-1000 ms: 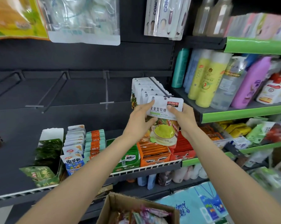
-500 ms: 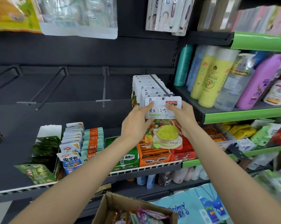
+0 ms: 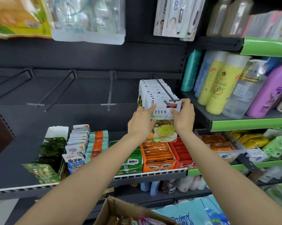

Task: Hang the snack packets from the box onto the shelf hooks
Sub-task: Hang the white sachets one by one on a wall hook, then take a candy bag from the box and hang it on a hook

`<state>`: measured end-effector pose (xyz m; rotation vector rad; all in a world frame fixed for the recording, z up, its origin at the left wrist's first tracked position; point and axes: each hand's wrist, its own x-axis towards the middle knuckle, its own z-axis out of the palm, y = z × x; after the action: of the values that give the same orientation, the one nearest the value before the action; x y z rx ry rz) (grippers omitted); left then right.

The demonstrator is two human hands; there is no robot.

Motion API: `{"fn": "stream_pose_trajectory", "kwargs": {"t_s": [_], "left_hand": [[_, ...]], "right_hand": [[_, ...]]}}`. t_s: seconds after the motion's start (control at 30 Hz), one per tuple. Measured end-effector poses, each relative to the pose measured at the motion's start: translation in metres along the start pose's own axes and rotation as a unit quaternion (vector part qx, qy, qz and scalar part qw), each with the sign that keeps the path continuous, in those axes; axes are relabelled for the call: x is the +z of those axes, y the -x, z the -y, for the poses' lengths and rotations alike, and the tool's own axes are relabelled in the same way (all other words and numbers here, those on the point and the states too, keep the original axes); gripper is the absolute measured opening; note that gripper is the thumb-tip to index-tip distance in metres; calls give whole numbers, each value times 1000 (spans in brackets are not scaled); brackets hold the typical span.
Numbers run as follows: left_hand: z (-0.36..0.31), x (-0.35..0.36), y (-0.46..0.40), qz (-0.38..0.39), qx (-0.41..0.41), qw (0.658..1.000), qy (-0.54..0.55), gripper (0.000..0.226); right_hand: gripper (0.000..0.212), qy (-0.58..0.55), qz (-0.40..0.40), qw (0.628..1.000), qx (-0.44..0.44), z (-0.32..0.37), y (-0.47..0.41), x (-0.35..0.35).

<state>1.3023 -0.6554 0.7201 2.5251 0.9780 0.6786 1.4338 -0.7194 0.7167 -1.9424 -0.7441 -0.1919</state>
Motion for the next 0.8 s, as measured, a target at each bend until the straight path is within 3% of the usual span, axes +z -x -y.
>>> {"fn": "stream_pose_trajectory", "kwargs": {"t_s": [0.13,0.27,0.4,0.5,0.67,0.8], "left_hand": [[4,-3,15,-21,8,999,37,53],[14,-12,47,-4,38,996,81,45],[37,-18,96,61,58,992,96,32],[59,-18,143,102,52,989,94,22],[112,0,220,216,21,971,106,22],[144,14,283,321,77,941,79,30]], "right_hand": [[56,-25,1,999,29,-3,15,-10],[34,-74,14,995,70,-6,63,-24],[19,-61,137,986,70,-2,140,-26],[19,-19,209,974,87,-4,205,-19],[25,67,232,960,141,-7,319,-12],[36,150,285,926,198,-22,393,-15]]}}
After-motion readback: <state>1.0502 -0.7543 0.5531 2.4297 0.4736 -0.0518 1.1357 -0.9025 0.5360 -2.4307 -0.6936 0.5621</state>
